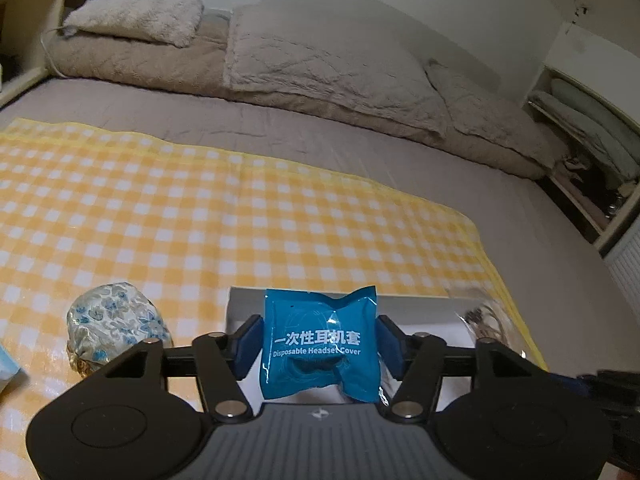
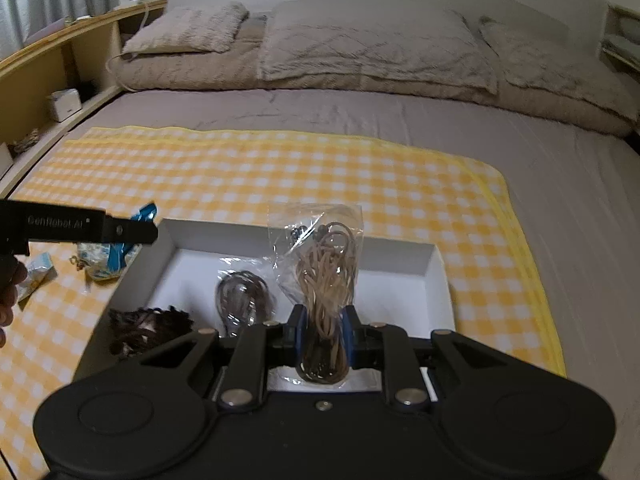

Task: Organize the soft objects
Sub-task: 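Carry the blue packet and tan cord bag into the white box and release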

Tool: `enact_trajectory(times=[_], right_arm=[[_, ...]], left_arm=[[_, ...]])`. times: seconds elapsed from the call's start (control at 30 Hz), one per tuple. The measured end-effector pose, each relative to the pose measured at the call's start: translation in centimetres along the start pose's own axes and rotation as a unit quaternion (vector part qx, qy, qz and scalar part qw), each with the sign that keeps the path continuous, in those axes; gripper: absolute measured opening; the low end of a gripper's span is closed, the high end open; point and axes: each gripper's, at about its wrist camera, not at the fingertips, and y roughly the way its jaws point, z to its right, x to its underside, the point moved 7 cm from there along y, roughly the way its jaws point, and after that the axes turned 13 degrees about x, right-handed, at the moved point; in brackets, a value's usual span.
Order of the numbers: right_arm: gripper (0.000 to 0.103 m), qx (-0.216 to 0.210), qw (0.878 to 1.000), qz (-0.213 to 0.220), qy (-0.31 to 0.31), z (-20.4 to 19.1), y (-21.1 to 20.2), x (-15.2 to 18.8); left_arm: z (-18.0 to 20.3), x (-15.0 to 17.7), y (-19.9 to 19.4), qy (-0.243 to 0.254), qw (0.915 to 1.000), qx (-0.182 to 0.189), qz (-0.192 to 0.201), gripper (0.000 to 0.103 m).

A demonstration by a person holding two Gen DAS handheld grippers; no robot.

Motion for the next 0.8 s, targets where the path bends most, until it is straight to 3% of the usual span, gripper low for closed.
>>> enact_trajectory(times=[0.13, 0.5, 0.57, 0.63, 0.8], right_arm=[[0.02, 0.0, 1.0, -0.01, 0.009, 0.4, 0.8, 0.4], [0.02, 0.015, 0.999, -0.037, -0.007, -1.1, 3.7, 1.0], [0.025, 0.005, 0.999, -0.035, -0.002, -1.5, 3.9, 1.0], [0.044, -0.011, 0.999, -0.045, -0.001, -1.9, 4.2, 1.3], [0.048, -0.002, 0.999, -0.049, -0.013, -2.2, 3.8, 1.4]], left_arm=[[-0.5, 0.3, 0.3, -0.01, 0.9999, -0.005, -0.012, 0.075], [-1.0, 0.9, 0.1, 0.007, 0.9988, -0.023, -0.043, 0.087], [-0.8, 1.2, 0.2, 0.017, 0.998, -0.026, -0.054, 0.089], [-0.7, 1.5, 0.3, 0.025, 0.9972, -0.029, -0.065, 0.09], [-0.3, 2.2, 0.3, 0.044, 0.9947, -0.032, -0.087, 0.091]])
